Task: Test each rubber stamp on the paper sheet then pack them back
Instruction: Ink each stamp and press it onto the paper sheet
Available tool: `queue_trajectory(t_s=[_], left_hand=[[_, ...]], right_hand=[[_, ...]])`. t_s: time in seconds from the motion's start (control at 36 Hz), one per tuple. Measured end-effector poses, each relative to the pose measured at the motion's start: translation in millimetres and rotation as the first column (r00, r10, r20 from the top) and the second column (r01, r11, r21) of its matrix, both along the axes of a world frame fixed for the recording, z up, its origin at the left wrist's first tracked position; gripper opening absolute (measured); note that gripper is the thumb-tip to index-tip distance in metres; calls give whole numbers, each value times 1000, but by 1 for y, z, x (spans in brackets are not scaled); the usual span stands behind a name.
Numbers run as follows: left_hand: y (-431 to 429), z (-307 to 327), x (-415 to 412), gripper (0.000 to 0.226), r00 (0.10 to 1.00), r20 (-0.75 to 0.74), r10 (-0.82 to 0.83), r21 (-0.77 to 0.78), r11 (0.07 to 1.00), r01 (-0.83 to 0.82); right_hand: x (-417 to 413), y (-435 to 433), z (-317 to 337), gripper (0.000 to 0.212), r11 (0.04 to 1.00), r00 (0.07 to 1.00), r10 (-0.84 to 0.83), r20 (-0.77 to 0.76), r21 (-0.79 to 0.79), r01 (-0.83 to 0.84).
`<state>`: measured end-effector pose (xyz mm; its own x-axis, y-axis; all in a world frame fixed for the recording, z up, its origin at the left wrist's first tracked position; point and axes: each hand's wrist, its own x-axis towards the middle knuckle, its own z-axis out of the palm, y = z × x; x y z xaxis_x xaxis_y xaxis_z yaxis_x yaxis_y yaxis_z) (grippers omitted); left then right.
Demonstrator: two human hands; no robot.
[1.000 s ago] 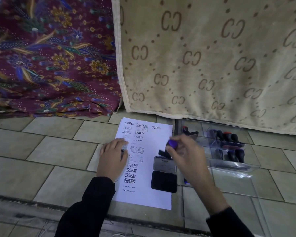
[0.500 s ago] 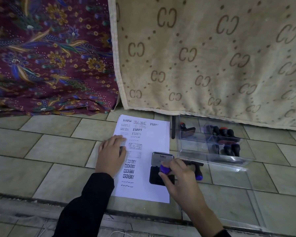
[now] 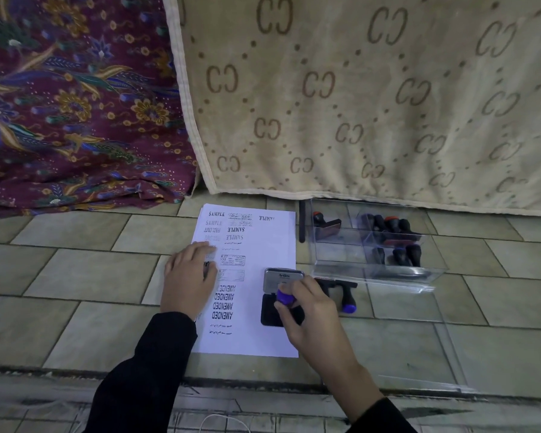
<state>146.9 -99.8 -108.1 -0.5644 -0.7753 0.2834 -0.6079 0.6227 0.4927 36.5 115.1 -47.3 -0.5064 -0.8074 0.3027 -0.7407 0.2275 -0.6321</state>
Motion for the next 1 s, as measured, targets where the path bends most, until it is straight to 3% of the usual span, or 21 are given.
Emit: queue_trajectory(t_s=[1.0], left_hand=[[1,6,2,29,999,39,-20,53,998,18]], right_hand=[[0,0,-6,20,1000,1000,-11,-2,-2,11]])
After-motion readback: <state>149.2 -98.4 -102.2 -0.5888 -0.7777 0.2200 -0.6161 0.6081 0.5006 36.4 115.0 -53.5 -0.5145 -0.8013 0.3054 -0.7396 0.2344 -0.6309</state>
